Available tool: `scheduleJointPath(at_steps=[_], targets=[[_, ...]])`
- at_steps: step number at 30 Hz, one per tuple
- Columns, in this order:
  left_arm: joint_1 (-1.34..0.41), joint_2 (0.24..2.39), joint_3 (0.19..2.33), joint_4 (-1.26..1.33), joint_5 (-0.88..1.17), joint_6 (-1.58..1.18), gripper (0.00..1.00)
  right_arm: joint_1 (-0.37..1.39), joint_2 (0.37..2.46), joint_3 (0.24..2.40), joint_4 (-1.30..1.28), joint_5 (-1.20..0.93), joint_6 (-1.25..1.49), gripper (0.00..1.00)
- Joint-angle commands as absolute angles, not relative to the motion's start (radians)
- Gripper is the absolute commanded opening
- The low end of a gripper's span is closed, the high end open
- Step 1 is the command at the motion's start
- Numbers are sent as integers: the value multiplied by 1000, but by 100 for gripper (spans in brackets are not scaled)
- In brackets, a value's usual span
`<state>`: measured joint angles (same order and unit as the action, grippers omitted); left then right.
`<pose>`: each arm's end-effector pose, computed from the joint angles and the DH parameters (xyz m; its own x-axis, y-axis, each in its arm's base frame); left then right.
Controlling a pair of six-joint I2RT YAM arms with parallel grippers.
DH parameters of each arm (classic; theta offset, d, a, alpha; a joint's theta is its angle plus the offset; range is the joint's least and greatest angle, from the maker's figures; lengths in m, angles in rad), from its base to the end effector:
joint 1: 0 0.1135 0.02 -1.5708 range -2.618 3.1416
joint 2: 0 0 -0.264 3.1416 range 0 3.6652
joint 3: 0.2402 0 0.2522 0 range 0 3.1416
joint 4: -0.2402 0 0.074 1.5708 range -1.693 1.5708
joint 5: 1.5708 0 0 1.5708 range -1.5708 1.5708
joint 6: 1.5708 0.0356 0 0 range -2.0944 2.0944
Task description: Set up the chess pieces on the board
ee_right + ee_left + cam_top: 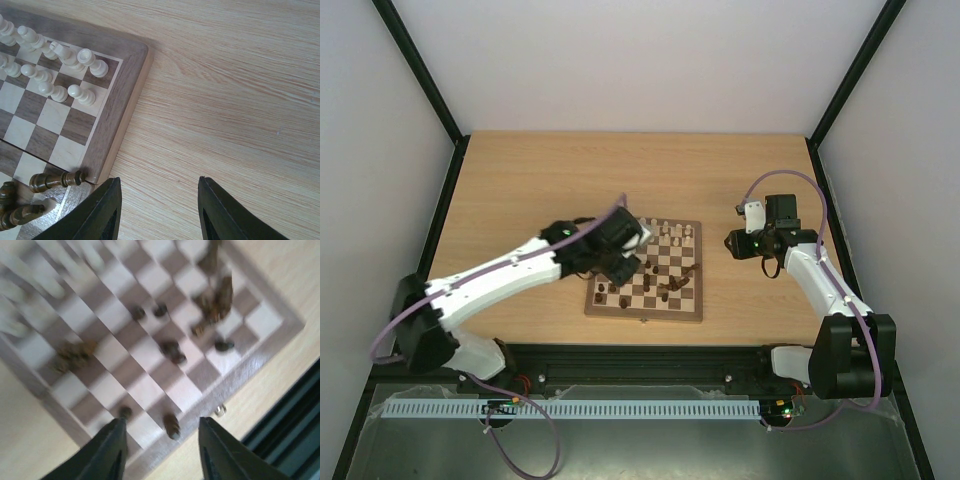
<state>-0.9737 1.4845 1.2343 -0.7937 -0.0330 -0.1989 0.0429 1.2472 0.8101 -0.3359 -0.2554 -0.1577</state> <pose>0.1722 -0.2512 0.2793 -0.6379 0.5870 -0.4986 0.7051 0.7055 -0.0714 0.2604 0.0202 0.2387 -0.6541 -0.1802 -0.7346 -0.3290 0.9423 0.0618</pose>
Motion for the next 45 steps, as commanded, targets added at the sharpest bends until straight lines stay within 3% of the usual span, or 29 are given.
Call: scheduleJointPath(at_steps=[1, 5, 6, 7, 8, 14, 19, 23, 28, 35, 38, 45], targets=[[-881, 1350, 1265, -766, -148, -160, 47, 41, 1241, 812, -381, -270, -172, 43], [-763, 1218, 1130, -555, -151, -172, 61, 41, 1220, 809, -379, -286, -174, 43], [-735, 1188, 1096, -506, -134, -182, 69, 41, 1215, 808, -380, -304, -176, 43], [-713, 1148, 1058, -453, -118, -195, 92, 41, 1209, 808, -383, -326, -180, 43], [-688, 1124, 1024, -406, -100, -219, 98, 41, 1204, 808, -389, -350, -184, 43], [-663, 1131, 953, -358, -200, -278, 99, 40, 1128, 806, -426, -584, -226, 59], [-660, 1124, 890, -292, -291, -229, 99, 96, 1019, 813, -422, -698, -270, 66], [-613, 1054, 806, -209, -254, -249, 99, 238, 974, 839, -436, -602, -345, 63], [-545, 1061, 810, -279, -489, -395, 99, 422, 1026, 897, -486, -531, -425, 57], [-453, 1108, 865, -365, -444, -452, 99, 745, 1190, 934, -452, -312, -471, 56], [-450, 1044, 825, -289, -403, -386, 99, 884, 1254, 939, -400, -209, -474, 57], [-453, 905, 700, -148, -215, -244, 99, 1030, 1418, 977, -315, -97, -435, 59]])
